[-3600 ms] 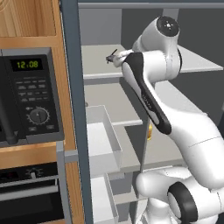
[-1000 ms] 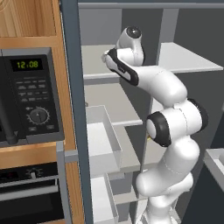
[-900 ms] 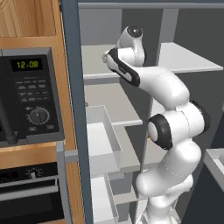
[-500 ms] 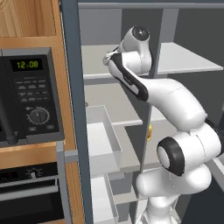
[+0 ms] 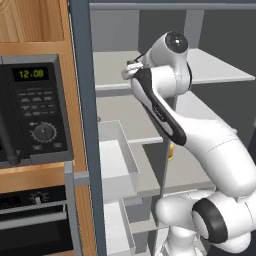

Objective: Pick up the frozen fish from the freezer, place it on any shelf in the fridge, and close the fridge and freezer doors when done.

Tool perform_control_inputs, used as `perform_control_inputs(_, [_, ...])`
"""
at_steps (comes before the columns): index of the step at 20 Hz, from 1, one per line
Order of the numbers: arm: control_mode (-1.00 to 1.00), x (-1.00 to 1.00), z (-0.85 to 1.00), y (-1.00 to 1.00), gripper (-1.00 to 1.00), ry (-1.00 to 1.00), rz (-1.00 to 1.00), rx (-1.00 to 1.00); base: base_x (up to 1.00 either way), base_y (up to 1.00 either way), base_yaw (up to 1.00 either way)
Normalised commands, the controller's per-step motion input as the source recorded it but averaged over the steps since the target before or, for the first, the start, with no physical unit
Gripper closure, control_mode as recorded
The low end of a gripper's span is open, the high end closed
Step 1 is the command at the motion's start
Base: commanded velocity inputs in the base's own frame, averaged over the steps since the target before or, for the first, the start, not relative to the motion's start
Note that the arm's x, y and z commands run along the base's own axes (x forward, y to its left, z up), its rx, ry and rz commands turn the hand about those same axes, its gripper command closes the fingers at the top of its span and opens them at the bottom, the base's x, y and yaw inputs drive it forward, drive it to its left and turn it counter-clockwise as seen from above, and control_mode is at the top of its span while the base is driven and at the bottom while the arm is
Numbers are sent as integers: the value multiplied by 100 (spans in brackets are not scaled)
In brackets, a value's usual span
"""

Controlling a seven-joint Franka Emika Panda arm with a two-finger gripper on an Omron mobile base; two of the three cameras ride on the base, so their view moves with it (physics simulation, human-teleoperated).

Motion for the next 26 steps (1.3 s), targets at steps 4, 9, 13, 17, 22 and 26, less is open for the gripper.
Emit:
perform_control_inputs(4, [-100, -100, -5, 0, 100, 7, 0, 0, 0, 0, 0])
perform_control_inputs(9, [-100, -100, -10, -13, 100, 6, 0, 0, 0, 0, 0])
perform_control_inputs(13, [-100, -100, 0, -86, 100, 0, -3, 0, 0, 0, 0])
perform_control_inputs(17, [-100, -100, 0, -100, 100, 0, -5, 0, 0, 0, 0])
perform_control_inputs(22, [-100, -86, 0, -100, 100, 0, -14, 0, 0, 0, 0])
perform_control_inputs(26, [-100, 15, 0, -100, 100, 0, -26, 0, 0, 0, 0])
